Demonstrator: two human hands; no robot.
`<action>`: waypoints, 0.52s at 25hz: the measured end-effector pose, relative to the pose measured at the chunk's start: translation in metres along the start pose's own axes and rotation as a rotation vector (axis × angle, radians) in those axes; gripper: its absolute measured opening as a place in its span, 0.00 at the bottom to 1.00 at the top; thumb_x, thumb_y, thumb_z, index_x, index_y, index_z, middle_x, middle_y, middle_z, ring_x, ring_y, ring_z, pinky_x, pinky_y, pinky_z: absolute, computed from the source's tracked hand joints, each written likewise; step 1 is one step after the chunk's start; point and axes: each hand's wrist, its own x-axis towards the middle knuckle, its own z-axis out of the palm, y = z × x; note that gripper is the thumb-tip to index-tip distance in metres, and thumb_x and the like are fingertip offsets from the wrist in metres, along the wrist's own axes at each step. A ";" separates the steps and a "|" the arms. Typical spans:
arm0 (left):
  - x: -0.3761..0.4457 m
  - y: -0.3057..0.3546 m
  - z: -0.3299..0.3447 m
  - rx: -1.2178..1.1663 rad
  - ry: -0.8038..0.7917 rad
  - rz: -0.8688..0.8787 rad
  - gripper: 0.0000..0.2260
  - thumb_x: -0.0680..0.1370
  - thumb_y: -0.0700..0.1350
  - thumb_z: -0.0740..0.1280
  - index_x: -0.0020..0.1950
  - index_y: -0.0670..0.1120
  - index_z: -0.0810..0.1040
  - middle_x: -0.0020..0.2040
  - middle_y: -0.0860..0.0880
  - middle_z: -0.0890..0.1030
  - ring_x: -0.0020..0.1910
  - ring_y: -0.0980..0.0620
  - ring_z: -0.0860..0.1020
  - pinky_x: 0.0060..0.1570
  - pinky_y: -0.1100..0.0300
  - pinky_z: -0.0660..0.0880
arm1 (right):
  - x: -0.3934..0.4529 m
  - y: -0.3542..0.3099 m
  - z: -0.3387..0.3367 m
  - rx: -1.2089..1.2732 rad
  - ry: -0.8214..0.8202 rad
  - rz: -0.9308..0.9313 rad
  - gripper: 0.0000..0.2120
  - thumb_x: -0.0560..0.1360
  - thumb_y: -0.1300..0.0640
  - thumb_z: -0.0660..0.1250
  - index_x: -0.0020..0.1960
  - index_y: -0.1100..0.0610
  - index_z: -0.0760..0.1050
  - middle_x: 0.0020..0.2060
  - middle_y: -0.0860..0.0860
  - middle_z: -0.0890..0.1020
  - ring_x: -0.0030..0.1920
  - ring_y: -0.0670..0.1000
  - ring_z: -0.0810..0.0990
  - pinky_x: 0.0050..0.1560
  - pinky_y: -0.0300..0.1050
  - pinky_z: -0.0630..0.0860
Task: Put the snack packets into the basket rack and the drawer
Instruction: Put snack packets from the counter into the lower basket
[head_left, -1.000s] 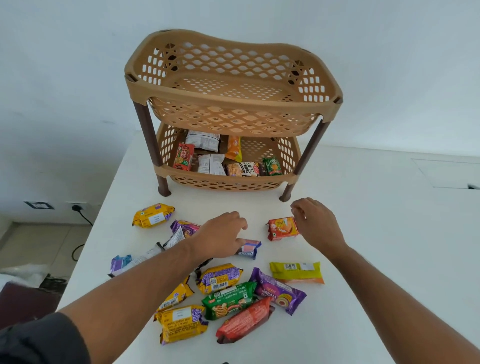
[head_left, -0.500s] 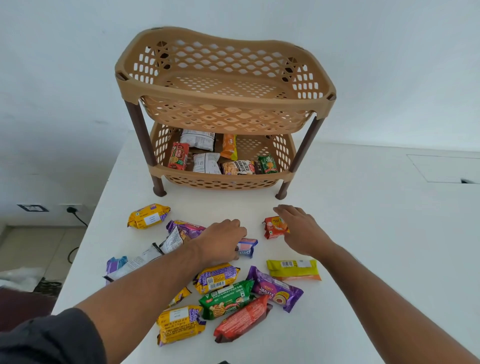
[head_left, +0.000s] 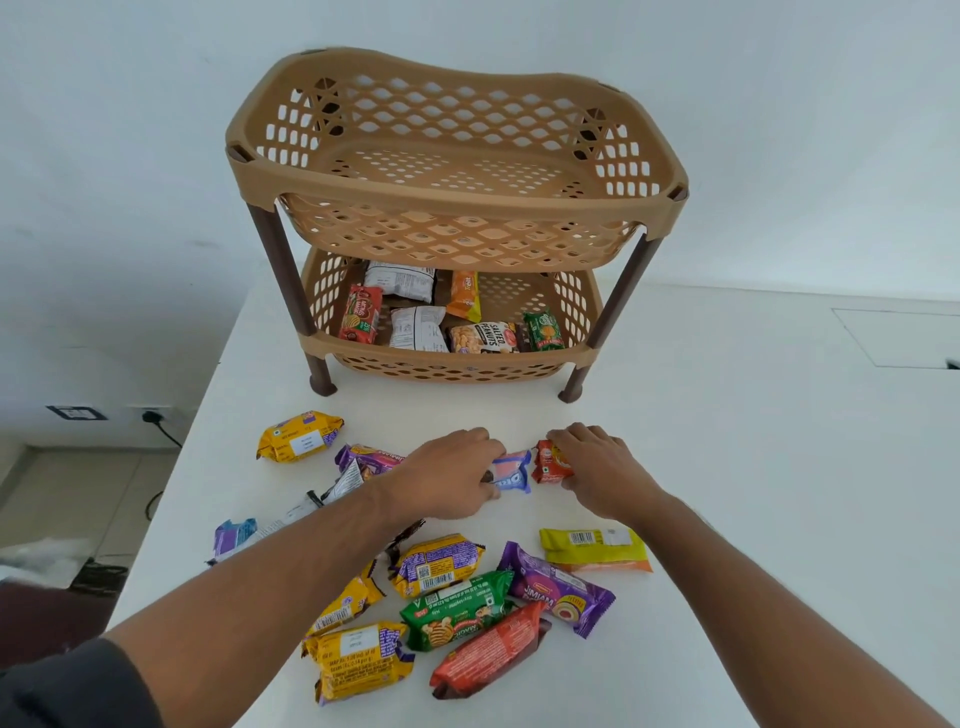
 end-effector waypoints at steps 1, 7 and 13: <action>-0.001 0.001 -0.009 -0.037 0.042 0.007 0.20 0.79 0.57 0.67 0.67 0.50 0.72 0.55 0.50 0.73 0.50 0.52 0.72 0.48 0.55 0.72 | -0.001 -0.002 -0.004 0.022 -0.001 0.005 0.32 0.76 0.52 0.72 0.75 0.48 0.62 0.66 0.49 0.73 0.66 0.54 0.71 0.64 0.53 0.70; -0.003 -0.002 -0.065 -0.210 0.462 0.003 0.18 0.79 0.56 0.67 0.64 0.48 0.74 0.51 0.52 0.70 0.48 0.54 0.70 0.43 0.60 0.65 | -0.010 -0.014 -0.055 -0.013 0.128 -0.043 0.32 0.75 0.52 0.72 0.75 0.50 0.61 0.65 0.50 0.74 0.63 0.55 0.73 0.60 0.52 0.73; 0.030 -0.029 -0.103 -0.109 0.639 -0.177 0.19 0.80 0.48 0.66 0.69 0.44 0.72 0.59 0.45 0.72 0.60 0.46 0.71 0.60 0.52 0.70 | 0.004 -0.033 -0.113 -0.092 0.282 -0.097 0.33 0.76 0.53 0.72 0.76 0.53 0.60 0.67 0.53 0.73 0.65 0.57 0.72 0.60 0.54 0.75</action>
